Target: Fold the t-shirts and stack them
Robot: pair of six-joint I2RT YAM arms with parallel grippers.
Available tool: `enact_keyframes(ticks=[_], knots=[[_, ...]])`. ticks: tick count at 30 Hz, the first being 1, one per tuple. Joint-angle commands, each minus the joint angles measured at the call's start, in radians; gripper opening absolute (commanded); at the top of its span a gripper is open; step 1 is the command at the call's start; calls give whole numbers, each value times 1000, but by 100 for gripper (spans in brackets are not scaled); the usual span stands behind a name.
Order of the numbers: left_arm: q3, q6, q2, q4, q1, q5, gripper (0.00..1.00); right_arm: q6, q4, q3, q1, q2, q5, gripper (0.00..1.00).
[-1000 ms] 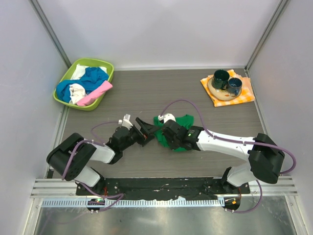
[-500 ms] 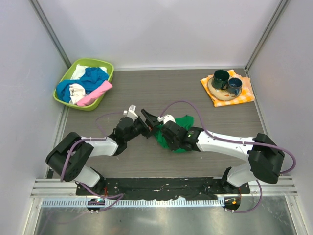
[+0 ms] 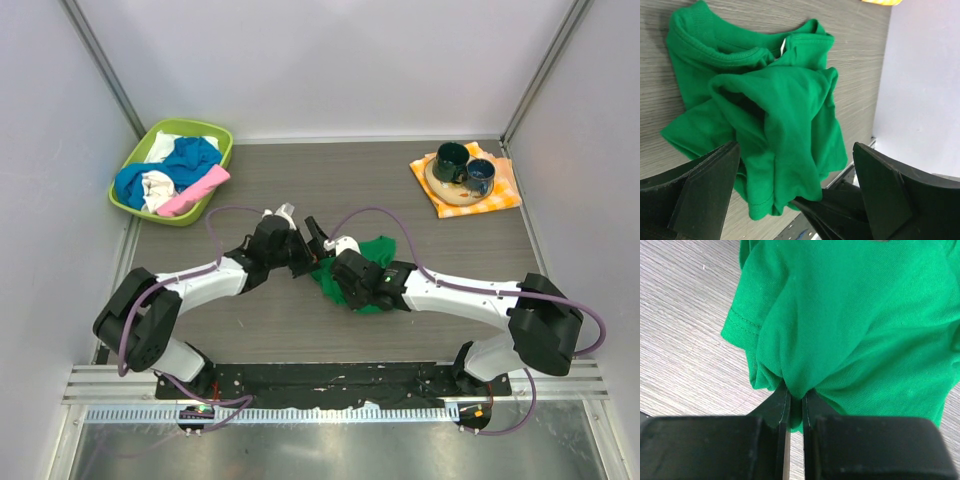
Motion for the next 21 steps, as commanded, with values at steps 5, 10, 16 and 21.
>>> enact_keyframes(ticks=[5, 10, 16, 21], knots=[[90, 131, 26, -252, -2, 14, 100, -4, 28, -1, 6, -39, -4, 1], [92, 150, 41, -298, -2, 44, 100, -3, 28, 2, 6, -38, -3, 1], [44, 142, 45, -280, -2, 62, 100, -4, 25, 11, 6, -36, 0, 1], [-17, 125, 32, -246, -2, 68, 100, -7, 20, 28, 6, -33, -3, 1]])
